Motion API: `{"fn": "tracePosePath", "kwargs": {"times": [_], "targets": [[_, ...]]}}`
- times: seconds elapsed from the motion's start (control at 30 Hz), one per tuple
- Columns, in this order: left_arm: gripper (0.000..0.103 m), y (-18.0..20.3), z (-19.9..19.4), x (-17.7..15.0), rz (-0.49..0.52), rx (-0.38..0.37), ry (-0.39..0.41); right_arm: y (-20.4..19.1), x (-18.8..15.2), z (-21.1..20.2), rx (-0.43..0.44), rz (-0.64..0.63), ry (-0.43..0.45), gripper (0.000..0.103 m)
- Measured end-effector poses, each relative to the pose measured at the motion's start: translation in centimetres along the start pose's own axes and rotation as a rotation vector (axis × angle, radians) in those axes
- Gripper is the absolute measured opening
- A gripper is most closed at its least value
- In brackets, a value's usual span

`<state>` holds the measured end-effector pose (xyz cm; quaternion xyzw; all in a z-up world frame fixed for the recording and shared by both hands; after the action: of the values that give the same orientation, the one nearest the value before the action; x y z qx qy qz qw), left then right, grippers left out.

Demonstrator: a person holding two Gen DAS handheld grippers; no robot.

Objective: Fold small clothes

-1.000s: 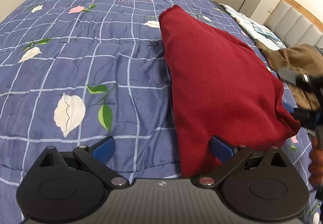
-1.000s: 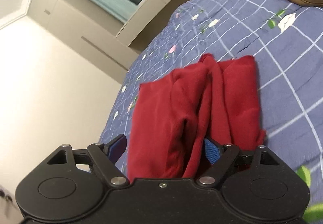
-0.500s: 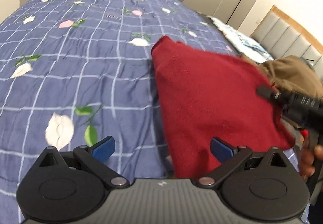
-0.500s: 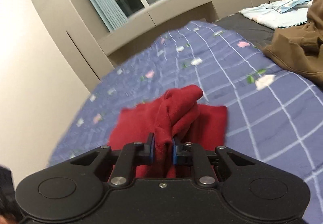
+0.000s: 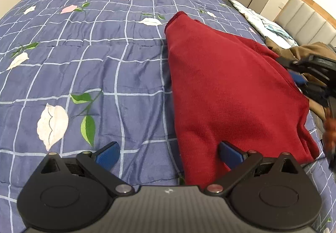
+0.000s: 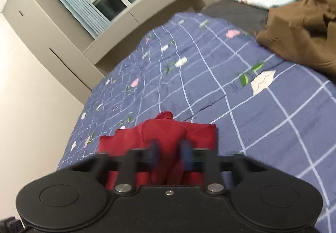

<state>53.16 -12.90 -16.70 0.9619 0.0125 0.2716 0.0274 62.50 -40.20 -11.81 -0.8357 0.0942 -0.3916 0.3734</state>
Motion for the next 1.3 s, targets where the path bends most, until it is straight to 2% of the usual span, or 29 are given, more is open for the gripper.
{"fn": "tracePosePath", "kwargs": {"times": [0.1,0.17,0.23,0.27,0.3,0.37,0.4,0.43,0.47,0.53,0.6,0.73,0.83,0.93,1.03,1.3], "targets": [[0.102,0.0,0.0,-0.1,0.003,-0.006,0.0,-0.6,0.5,0.5,-0.03,-0.091,-0.005,0.005],[0.102,0.1,0.1,-0.1,0.005,-0.01,0.002,-0.7,0.4,0.9,-0.08,-0.16,-0.018,0.005],[0.102,0.2,0.1,-0.1,0.005,-0.008,0.002,-0.1,0.0,1.4,-0.102,-0.171,-0.037,0.008],[0.102,0.2,0.1,-0.1,0.005,-0.007,0.002,0.2,-0.1,1.4,-0.113,-0.169,-0.037,0.019],[0.102,0.2,0.0,-0.1,0.005,-0.009,0.0,0.3,0.0,1.1,-0.13,-0.174,-0.024,0.038],[0.102,0.0,-0.4,0.1,-0.003,-0.016,-0.001,0.0,0.2,0.0,-0.15,-0.192,0.018,0.05],[0.102,-0.1,-0.6,0.4,-0.011,-0.023,0.009,-0.5,0.2,-0.6,-0.153,-0.208,0.039,0.06],[0.102,-0.1,-0.9,0.8,-0.024,-0.029,0.027,-1.1,0.2,-1.2,-0.152,-0.236,0.061,0.065],[0.102,-0.2,-1.2,1.4,-0.045,-0.035,0.055,-1.8,0.1,-1.5,-0.155,-0.27,0.077,0.075],[0.102,-0.3,-1.4,2.8,-0.09,-0.022,0.101,-3.2,-0.3,-1.5,-0.172,-0.354,0.093,0.082],[0.102,-0.4,-1.0,4.6,-0.119,0.027,0.12,-4.0,-0.6,-0.7,-0.191,-0.428,0.092,0.09],[0.102,-0.4,1.0,8.0,-0.138,0.096,0.146,-3.3,-0.9,1.6,-0.314,-0.528,0.076,0.091],[0.103,-0.3,3.1,8.8,-0.139,0.101,0.105,-0.5,-0.9,2.8,-0.408,-0.514,0.066,0.088],[0.103,0.0,4.5,8.4,-0.126,0.08,0.084,2.2,-1.2,3.5,-0.401,-0.432,0.047,0.088],[0.103,0.2,4.9,8.1,-0.126,0.068,0.089,3.1,-1.3,3.5,-0.387,-0.407,0.051,0.089],[0.102,-0.1,2.1,7.5,-0.107,0.08,0.097,0.2,-1.9,0.1,-0.332,-0.406,0.101,0.091]]}}
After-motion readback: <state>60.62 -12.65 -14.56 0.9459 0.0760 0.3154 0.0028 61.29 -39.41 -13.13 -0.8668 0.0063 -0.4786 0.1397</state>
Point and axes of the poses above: each gripper's, at about its wrist camera, not at the fingertips, and z roughly the way its jaws point, y to its right, x to its top, the point moved 10 cm from there along z, roughly the way its jaws point, and after that the axes turned 13 degrees about x, right-handed, at the moved point
